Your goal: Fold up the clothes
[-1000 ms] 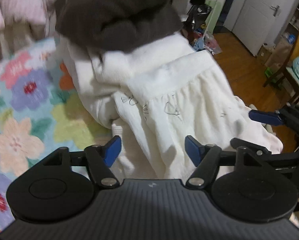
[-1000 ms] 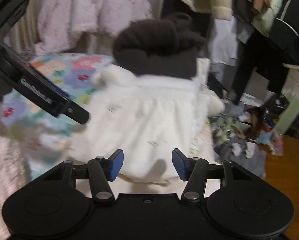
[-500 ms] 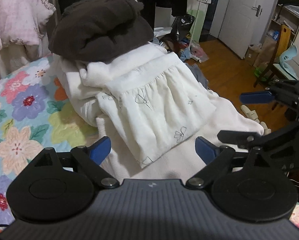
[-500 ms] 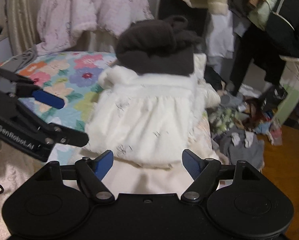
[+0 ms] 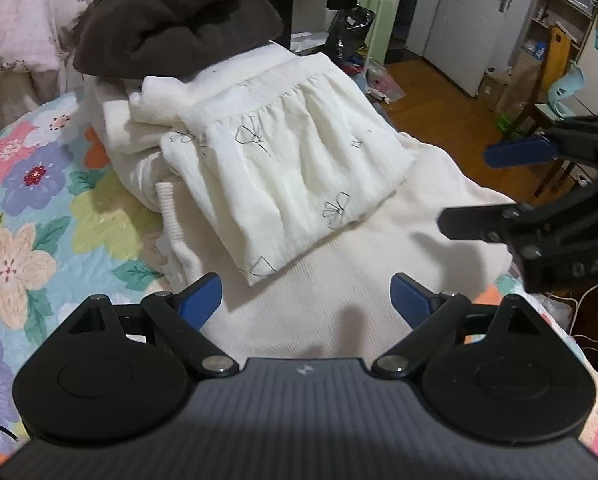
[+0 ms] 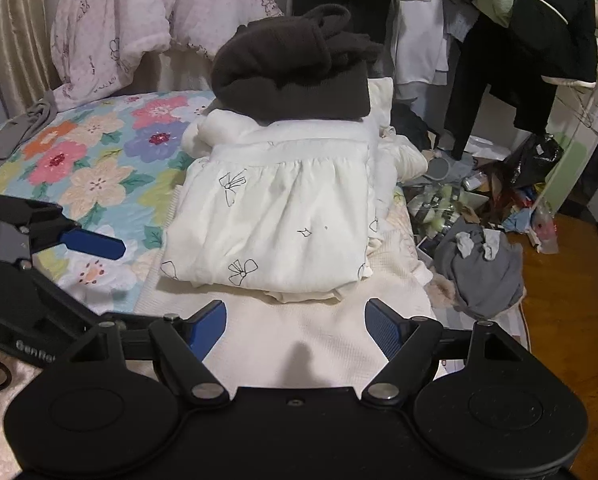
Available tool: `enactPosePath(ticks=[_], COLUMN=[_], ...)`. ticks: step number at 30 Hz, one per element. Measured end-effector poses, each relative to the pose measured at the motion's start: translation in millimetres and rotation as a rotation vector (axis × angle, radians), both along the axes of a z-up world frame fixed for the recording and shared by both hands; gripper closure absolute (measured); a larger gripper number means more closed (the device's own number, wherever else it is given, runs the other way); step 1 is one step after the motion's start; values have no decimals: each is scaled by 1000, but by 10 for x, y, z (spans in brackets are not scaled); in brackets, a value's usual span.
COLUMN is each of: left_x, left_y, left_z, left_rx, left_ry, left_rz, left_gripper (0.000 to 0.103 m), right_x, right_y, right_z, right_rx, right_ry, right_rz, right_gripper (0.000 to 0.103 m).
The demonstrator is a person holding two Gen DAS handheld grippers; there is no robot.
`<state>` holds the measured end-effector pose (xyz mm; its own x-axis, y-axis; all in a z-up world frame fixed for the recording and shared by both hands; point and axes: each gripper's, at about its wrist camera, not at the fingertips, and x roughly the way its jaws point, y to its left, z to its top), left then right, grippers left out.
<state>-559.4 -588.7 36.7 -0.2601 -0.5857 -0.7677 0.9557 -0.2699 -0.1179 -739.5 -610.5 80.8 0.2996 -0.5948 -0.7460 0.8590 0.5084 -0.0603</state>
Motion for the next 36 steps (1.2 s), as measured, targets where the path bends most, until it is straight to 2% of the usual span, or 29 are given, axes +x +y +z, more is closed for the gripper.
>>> enactPosePath(ticks=[4, 8, 14, 16, 21, 24, 26, 28, 36], left_x=[4, -18, 109, 117, 59, 41, 25, 14, 45], left_y=[-5, 35, 44, 52, 46, 33, 22, 17, -21], left_z=[-6, 16, 64, 64, 32, 11, -10, -25, -53], left_rx=[26, -20, -39, -48, -21, 4, 22, 31, 55], left_ry=[8, -52, 9, 2, -33, -27, -37, -41, -7], left_rz=[9, 33, 120, 120, 101, 79, 73, 69, 88], left_gripper=[11, 11, 11, 11, 11, 10, 4, 4, 2], right_x=[6, 22, 22, 27, 32, 34, 32, 29, 27], right_y=[-16, 24, 39, 54, 80, 92, 94, 89, 60], right_z=[-5, -16, -20, -31, -40, -43, -42, -45, -47], right_rx=[20, 22, 35, 39, 44, 46, 46, 46, 37], right_ry=[-39, -29, -15, -11, -13, -11, -10, -10, -6], right_rz=[1, 2, 3, 3, 6, 9, 9, 8, 4], right_gripper=[22, 22, 22, 22, 22, 22, 22, 22, 22])
